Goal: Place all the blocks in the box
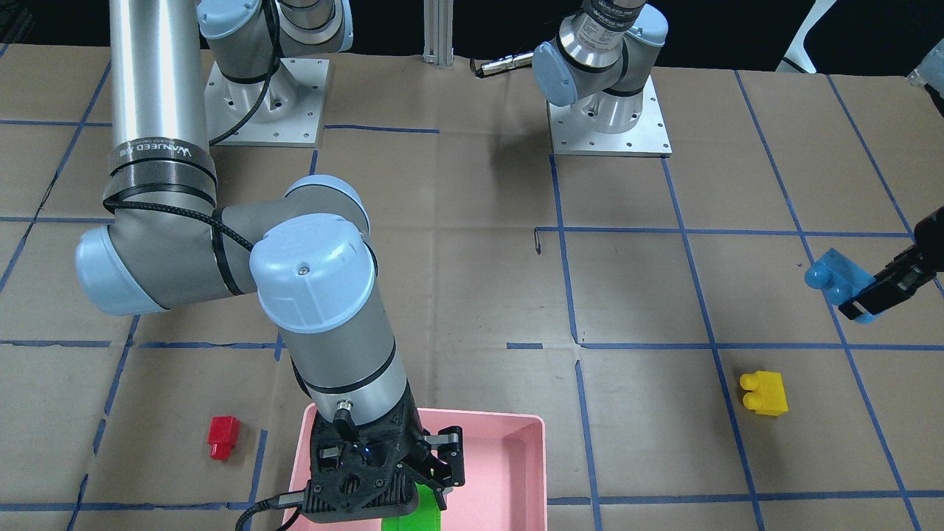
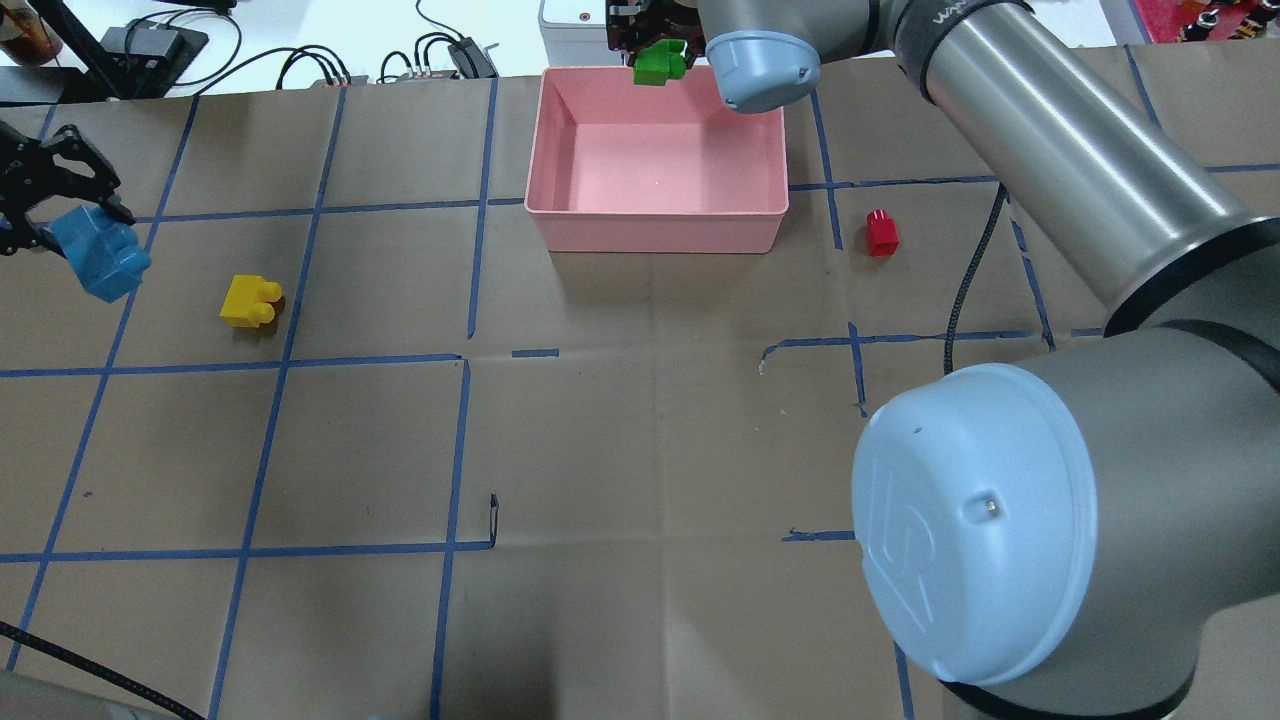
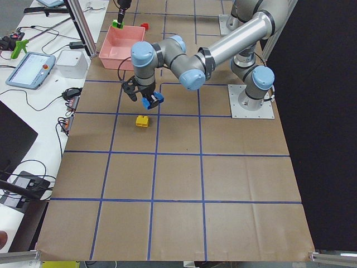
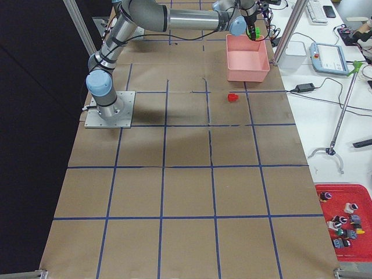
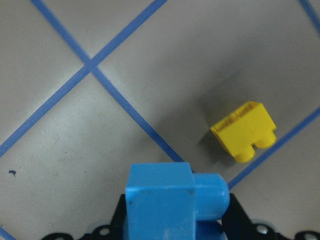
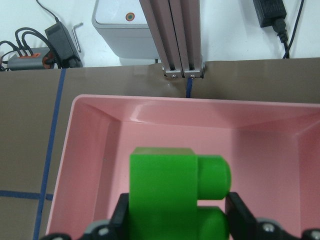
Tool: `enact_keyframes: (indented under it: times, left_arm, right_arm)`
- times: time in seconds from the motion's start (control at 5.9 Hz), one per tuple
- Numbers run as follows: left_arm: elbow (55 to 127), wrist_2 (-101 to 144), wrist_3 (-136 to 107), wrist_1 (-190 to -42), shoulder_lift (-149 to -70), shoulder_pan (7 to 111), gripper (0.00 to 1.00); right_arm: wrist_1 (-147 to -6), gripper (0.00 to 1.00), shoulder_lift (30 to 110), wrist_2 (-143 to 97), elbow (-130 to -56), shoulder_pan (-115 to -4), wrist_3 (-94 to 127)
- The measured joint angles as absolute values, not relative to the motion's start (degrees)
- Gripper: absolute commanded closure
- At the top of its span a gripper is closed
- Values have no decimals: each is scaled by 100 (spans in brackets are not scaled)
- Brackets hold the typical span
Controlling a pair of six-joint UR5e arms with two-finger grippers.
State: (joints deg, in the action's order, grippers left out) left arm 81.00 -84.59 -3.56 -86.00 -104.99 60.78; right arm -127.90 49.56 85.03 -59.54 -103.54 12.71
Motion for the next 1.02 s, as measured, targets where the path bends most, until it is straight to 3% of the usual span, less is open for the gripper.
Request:
enact_keyframes:
  times: [0.51, 1.02]
  left_arm:
    - [7266, -8442, -291, -9389, -10755, 7148, 87]
    - [5814, -8437, -409, -9400, -12036, 8437, 88]
  right_arm:
    - [-12356, 1, 5259, 9020, -6031, -10002, 772]
    - [-10753, 14, 6053, 9406, -6791, -9028, 56]
